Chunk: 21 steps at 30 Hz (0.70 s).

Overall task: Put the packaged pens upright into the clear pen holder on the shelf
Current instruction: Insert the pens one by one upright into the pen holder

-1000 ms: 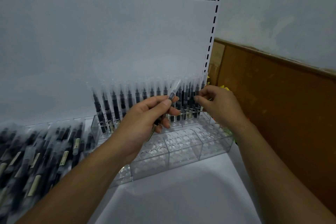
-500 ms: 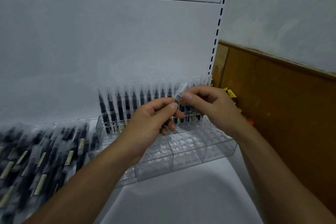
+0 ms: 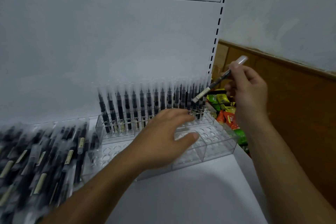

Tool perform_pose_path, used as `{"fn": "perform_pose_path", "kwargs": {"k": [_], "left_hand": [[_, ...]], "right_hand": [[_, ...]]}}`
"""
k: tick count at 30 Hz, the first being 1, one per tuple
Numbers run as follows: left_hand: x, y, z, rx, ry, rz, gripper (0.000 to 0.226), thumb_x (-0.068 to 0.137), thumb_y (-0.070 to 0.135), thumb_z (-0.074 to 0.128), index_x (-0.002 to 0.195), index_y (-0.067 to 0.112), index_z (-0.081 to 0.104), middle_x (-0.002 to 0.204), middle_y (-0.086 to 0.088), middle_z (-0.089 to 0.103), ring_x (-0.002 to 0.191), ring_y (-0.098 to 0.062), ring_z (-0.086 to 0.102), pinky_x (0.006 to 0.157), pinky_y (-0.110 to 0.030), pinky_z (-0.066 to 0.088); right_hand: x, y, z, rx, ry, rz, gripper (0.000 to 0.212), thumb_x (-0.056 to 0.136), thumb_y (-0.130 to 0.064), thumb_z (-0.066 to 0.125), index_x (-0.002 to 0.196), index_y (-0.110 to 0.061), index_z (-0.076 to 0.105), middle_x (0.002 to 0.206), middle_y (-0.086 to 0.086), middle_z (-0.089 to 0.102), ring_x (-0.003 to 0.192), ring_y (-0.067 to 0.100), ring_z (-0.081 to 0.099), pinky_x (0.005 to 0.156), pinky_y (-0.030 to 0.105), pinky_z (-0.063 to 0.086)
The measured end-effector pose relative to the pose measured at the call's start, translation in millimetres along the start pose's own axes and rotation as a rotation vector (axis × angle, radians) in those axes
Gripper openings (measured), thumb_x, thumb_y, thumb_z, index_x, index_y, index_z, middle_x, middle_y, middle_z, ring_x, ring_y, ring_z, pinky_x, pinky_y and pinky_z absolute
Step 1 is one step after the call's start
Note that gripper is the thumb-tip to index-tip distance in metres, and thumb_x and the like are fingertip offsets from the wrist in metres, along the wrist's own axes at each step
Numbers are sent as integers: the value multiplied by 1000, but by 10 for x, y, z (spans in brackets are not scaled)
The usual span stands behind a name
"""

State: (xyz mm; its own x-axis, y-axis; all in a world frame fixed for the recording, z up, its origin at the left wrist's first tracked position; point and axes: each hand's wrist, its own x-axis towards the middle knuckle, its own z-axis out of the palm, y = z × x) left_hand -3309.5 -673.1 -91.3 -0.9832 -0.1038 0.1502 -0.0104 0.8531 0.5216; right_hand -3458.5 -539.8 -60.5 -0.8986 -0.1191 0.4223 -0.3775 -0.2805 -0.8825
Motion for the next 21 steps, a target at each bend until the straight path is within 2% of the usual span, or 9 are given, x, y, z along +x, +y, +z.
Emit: {"fn": "perform_pose_path", "kwargs": {"k": [2, 4, 6, 10, 13, 16, 18, 21], "left_hand": [[23, 11, 30, 141, -80, 7, 54, 93, 63, 36, 144, 44, 34, 155, 25, 19, 142, 3, 9, 114, -28, 9], [34, 15, 42, 183, -116, -2, 56, 93, 64, 31, 145, 45, 31, 156, 25, 16, 143, 5, 3, 116, -28, 3], [36, 18, 41, 184, -122, -3, 56, 93, 65, 30, 145, 46, 30, 156, 26, 16, 143, 5, 2, 116, -28, 2], [49, 6, 45, 192, -119, 2, 56, 93, 65, 30, 145, 45, 30, 156, 26, 18, 143, 5, 2, 115, -27, 2], [58, -2, 50, 191, -118, 7, 56, 93, 65, 30, 145, 46, 31, 155, 26, 18, 143, 5, 2, 115, -26, 2], [65, -4, 51, 194, -127, 13, 55, 93, 65, 30, 145, 46, 31, 155, 26, 18, 143, 5, 2, 114, -26, 2], [70, -14, 53, 196, -126, 22, 55, 93, 64, 30, 144, 45, 32, 155, 25, 20, 143, 4, 4, 115, -28, 3], [71, -19, 51, 187, -118, 31, 54, 93, 63, 32, 143, 44, 35, 154, 25, 24, 144, 3, 6, 117, -29, 4]], "right_hand": [[47, 86, -52, -213, 61, -103, 13, 96, -28, 58, 88, -21, 66, 74, -10, 63, 59, -1, 56, 52, 16, 46], [86, 164, -83, -373, 57, -199, 11, 96, -31, 59, 94, -23, 67, 76, -8, 64, 67, 7, 59, 57, 25, 49], [114, 215, -102, -466, 49, -255, 9, 95, -33, 60, 94, -26, 67, 76, -11, 64, 70, 11, 61, 61, 30, 51], [135, 285, -89, -603, 27, -330, 13, 94, -36, 60, 96, -27, 69, 78, -16, 63, 74, 6, 62, 64, 30, 53], [176, 354, -94, -727, -55, -300, 20, 94, -39, 60, 99, -23, 71, 81, -13, 65, 76, 7, 61, 67, 33, 55], [215, 439, -92, -874, -221, -161, 25, 93, -44, 60, 102, -23, 71, 91, -9, 67, 82, 13, 62, 75, 41, 56], [246, 466, -89, -907, -255, -125, 28, 92, -47, 59, 102, -23, 70, 92, -6, 70, 83, 17, 65, 75, 46, 57], [259, 446, -91, -920, -266, -114, 26, 92, -47, 60, 95, -24, 69, 87, -5, 70, 78, 18, 66, 72, 47, 57]]}}
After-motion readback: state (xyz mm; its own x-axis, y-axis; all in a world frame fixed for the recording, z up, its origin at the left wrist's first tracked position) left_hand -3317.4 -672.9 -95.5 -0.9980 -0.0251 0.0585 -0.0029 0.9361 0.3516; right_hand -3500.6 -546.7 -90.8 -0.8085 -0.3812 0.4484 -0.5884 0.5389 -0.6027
